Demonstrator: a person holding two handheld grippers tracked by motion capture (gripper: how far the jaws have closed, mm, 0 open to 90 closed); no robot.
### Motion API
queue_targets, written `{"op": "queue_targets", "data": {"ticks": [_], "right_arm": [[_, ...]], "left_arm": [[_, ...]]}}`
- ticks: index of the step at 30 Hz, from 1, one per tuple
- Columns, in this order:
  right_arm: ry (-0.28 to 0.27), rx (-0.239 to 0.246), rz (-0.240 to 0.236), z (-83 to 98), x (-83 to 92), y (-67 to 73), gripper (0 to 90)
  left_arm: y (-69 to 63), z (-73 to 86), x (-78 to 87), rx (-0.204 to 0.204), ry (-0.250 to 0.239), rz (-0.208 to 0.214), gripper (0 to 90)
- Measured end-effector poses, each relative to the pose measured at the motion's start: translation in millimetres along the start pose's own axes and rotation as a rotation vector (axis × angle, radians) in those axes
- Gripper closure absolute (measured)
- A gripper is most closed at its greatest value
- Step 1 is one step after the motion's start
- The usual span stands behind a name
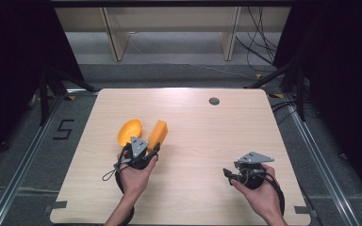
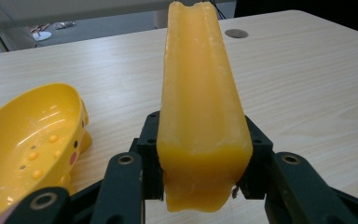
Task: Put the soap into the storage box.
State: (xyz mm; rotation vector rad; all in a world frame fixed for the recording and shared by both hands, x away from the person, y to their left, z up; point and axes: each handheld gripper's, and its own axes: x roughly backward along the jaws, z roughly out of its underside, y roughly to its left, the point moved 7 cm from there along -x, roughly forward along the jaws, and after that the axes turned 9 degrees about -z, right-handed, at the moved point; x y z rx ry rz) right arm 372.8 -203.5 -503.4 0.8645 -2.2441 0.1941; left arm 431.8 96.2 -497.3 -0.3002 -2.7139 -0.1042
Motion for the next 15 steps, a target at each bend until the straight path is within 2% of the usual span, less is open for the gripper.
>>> {"op": "queue_targets", "data": {"ticks": [7,9,15], "right_arm": [[-0.001,0.001,0.000,0.0,0.0,0.0,48.3],[-0.001,-0.002,-0.001,0.0,0.0,0.3,48.3],[-0.002,0.000,0.000,-0.2,0.1,0.1,48.3]], "left_arm": [[4.1,-4.4,5.6,0.007,-0.021,-0.044,60.4],[5.0,-5.2,6.0,0.010,-0.023,-0.045,60.4],[14.4,-10.3,7.2,0.033,-0.032,-0.082,60.4]]}}
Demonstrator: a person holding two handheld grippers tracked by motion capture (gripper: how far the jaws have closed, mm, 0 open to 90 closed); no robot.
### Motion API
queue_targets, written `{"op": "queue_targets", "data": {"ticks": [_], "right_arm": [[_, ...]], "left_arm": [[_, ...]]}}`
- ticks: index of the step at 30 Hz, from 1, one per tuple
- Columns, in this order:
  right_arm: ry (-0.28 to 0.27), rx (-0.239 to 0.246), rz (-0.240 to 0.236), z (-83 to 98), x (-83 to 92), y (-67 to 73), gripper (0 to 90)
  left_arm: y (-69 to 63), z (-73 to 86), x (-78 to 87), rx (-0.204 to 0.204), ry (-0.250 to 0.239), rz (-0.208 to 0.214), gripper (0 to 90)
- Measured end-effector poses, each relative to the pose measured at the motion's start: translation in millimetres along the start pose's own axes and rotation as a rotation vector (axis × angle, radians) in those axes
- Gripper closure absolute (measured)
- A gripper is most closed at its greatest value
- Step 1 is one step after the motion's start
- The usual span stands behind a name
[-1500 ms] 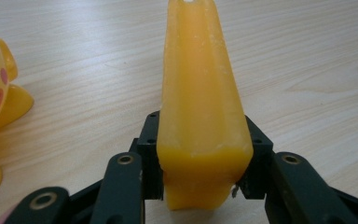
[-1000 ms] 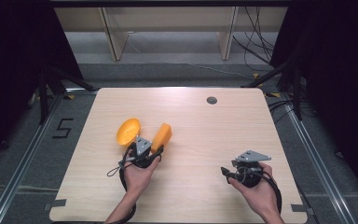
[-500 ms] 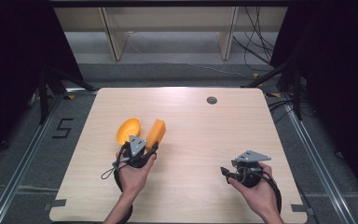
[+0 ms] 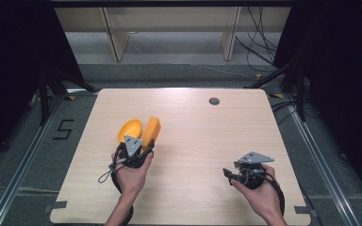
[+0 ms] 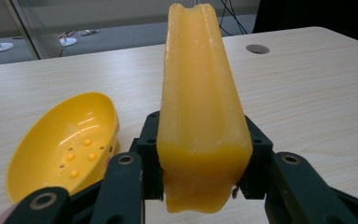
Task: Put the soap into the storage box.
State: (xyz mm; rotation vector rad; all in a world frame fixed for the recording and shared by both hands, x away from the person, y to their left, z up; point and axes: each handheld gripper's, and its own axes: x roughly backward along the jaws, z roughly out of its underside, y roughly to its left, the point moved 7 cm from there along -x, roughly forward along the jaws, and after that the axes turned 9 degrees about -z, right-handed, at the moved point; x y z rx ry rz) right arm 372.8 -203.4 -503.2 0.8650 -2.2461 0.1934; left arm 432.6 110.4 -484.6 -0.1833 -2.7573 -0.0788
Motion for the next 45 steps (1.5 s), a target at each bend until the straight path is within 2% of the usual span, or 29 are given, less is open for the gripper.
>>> {"op": "queue_targets", "data": {"ticks": [2,3,6,8,9,12,15,17,22,23,24,27,28,33,36,37,45], "right_arm": [[-0.001,0.000,-0.001,-0.2,0.1,0.0,48.3],[0.002,-0.021,-0.003,-0.2,0.8,1.5,48.3],[-0.001,-0.021,-0.005,-0.6,0.8,1.6,48.2],[-0.011,-0.028,0.009,-1.5,2.6,1.6,48.2],[-0.016,-0.003,-0.001,-1.5,1.1,0.7,48.3],[-0.010,0.000,-0.006,-1.5,1.7,0.2,48.2],[-0.003,-0.024,-0.011,-1.2,2.1,2.1,48.2],[0.002,-0.061,0.016,-0.3,3.2,4.2,48.2],[0.012,-0.053,0.016,-0.2,4.1,3.4,48.2],[-0.015,-0.023,0.018,-1.2,2.2,0.7,48.1],[-0.017,-0.017,0.019,-1.3,2.1,0.3,48.1],[-0.016,-0.023,0.020,-1.2,2.3,0.5,48.1],[-0.002,-0.045,0.013,-0.9,3.6,2.3,48.1],[-0.023,-0.023,0.018,-1.9,2.2,0.8,47.9],[-0.018,-0.023,0.020,-1.4,2.3,0.5,47.9],[0.011,-0.053,0.010,-0.2,4.3,3.3,47.9],[-0.001,-0.059,0.012,-0.6,3.5,4.0,47.8]], "left_arm": [[2.6,-1.6,0.4,0.002,-0.007,-0.006,60.4],[4.4,-2.2,1.1,0.003,-0.006,-0.012,60.4],[6.9,-3.3,1.4,0.008,-0.008,-0.017,60.4],[11.6,-5.0,2.0,0.020,-0.018,-0.025,60.4],[13.9,-5.4,2.5,0.015,-0.017,-0.030,60.4],[19.3,-7.0,3.5,0.023,-0.023,-0.042,60.4],[22.7,-8.2,3.7,0.032,-0.026,-0.050,60.4],[25.7,-9.1,4.7,0.041,-0.019,-0.064,60.4],[30.5,-12.5,3.6,0.050,-0.029,-0.081,60.4],[33.6,-13.6,2.8,0.052,-0.029,-0.089,60.4],[35.5,-14.3,2.6,0.055,-0.031,-0.098,60.4],[39.6,-15.9,2.6,0.060,-0.035,-0.108,60.4],[41.6,-16.5,2.3,0.060,-0.037,-0.113,60.4],[49.6,-17.4,1.3,0.075,-0.031,-0.130,60.4],[52.1,-17.7,0.7,0.075,-0.033,-0.136,60.4],[53.5,-17.6,0.4,0.077,-0.032,-0.141,60.4],[58.4,-20.2,-2.4,0.085,-0.040,-0.166,60.4]]}}
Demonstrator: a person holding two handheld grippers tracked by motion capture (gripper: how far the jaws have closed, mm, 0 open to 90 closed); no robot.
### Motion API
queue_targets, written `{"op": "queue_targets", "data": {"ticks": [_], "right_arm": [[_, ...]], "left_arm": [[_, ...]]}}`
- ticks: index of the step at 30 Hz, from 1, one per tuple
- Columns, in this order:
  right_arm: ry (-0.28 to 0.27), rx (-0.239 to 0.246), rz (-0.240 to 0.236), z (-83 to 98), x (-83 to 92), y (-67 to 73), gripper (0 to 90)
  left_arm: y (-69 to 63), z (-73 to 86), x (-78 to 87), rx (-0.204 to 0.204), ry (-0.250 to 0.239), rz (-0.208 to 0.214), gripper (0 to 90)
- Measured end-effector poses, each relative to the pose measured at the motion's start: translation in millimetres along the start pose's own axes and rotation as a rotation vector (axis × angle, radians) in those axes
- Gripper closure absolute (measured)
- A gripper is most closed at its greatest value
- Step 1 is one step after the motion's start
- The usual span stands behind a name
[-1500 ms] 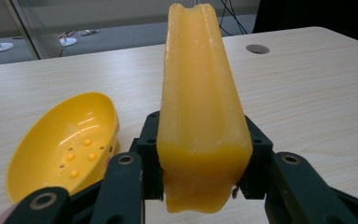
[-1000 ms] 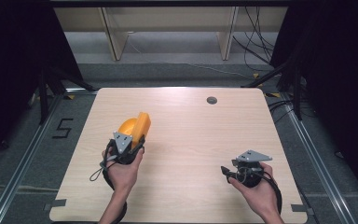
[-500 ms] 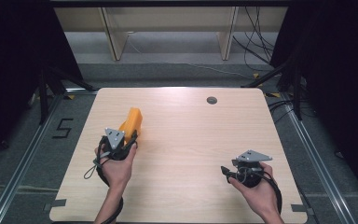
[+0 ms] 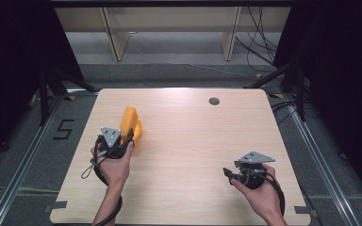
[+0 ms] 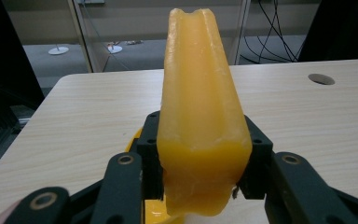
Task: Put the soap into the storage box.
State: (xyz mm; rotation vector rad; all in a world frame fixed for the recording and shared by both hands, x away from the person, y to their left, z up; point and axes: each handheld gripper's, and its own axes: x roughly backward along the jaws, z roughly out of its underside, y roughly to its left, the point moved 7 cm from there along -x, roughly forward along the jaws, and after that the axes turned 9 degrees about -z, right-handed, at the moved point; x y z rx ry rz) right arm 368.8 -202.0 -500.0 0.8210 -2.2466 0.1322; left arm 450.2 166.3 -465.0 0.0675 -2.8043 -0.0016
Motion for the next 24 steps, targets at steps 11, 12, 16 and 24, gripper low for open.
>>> {"op": "queue_targets", "data": {"ticks": [11,12,16,24], "right_arm": [[-0.001,0.008,0.000,0.0,-0.4,-1.0,47.7],[0.001,0.011,0.000,0.0,-0.3,-0.9,47.7],[0.004,0.001,-0.002,0.5,-0.4,-0.1,47.7],[0.000,0.000,0.000,0.2,0.0,-0.4,47.7]], "left_arm": [[10.0,-0.3,-10.6,0.007,0.006,-0.050,60.4],[10.0,-0.3,-10.6,0.007,0.006,-0.050,60.4],[11.3,3.5,-16.1,-0.001,0.009,-0.057,60.5],[12.2,11.1,-28.0,-0.005,0.030,-0.042,60.4]]}}
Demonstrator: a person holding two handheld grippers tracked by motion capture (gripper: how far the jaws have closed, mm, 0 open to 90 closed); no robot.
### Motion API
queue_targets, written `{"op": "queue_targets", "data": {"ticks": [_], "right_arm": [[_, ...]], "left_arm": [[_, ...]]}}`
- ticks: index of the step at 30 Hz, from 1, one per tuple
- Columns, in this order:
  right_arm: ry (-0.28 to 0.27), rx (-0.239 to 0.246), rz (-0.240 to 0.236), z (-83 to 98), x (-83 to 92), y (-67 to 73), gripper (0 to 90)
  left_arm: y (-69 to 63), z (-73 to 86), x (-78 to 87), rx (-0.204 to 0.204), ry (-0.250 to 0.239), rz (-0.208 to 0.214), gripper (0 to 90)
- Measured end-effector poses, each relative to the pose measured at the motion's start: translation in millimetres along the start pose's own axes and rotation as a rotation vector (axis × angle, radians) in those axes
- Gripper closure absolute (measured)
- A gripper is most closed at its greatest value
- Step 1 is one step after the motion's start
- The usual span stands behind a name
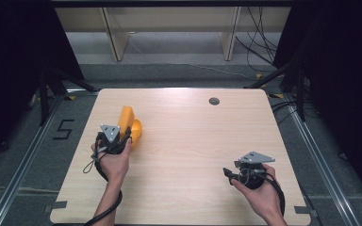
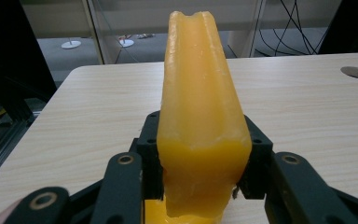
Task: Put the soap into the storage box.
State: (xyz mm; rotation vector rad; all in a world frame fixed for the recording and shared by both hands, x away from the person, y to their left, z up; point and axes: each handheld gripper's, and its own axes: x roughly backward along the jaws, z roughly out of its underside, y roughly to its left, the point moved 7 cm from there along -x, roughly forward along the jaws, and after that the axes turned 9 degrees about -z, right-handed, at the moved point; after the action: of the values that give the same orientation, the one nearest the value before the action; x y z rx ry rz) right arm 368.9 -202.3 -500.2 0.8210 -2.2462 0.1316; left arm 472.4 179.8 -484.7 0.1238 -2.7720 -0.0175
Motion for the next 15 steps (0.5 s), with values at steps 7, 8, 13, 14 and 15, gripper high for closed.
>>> {"op": "queue_targets", "data": {"ticks": [7,8,13,14,15], "right_arm": [[-0.001,0.000,-0.003,0.0,-0.4,0.5,47.7],[-0.003,0.007,-0.001,-0.3,-0.4,0.0,47.7],[-0.003,0.019,-0.001,-0.5,-0.6,-1.1,47.6],[-0.005,0.023,-0.005,-0.7,-1.0,-1.3,47.6],[-0.002,0.019,-0.004,-0.3,-1.1,-1.4,47.6]], "left_arm": [[-1.4,5.0,-8.4,-0.018,0.009,0.020,60.4],[-2.2,6.4,-9.9,-0.021,0.014,0.019,60.4],[-2.5,11.2,-16.0,-0.015,0.022,0.027,60.4],[-2.0,11.8,-16.7,-0.022,0.024,0.025,60.4],[-1.6,12.7,-17.6,-0.018,0.027,0.028,60.4]]}}
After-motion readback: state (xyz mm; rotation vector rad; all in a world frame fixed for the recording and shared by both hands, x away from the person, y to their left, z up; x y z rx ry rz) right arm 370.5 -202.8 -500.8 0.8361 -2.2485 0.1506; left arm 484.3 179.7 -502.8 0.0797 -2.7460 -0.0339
